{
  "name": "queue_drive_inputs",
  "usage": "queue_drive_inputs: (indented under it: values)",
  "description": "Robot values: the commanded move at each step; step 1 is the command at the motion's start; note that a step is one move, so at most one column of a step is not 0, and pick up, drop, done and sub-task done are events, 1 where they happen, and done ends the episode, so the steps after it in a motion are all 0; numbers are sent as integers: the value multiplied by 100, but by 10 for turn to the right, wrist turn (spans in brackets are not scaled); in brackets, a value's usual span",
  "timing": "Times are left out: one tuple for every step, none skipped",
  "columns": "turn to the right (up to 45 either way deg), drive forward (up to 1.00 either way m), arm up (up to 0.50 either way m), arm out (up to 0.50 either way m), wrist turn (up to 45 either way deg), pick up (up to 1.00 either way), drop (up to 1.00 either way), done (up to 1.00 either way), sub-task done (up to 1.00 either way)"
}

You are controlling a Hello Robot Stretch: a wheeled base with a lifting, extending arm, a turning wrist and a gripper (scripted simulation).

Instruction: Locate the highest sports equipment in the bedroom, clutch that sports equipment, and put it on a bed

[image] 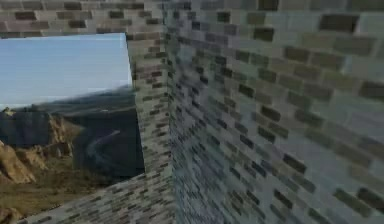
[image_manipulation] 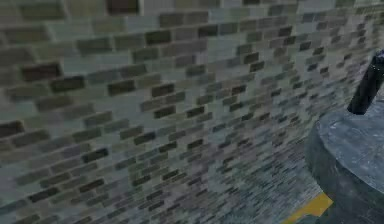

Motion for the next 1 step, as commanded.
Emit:
queue_drive_inputs:
  values:
    - [-450,0,0,0,0,0,0,0,0]
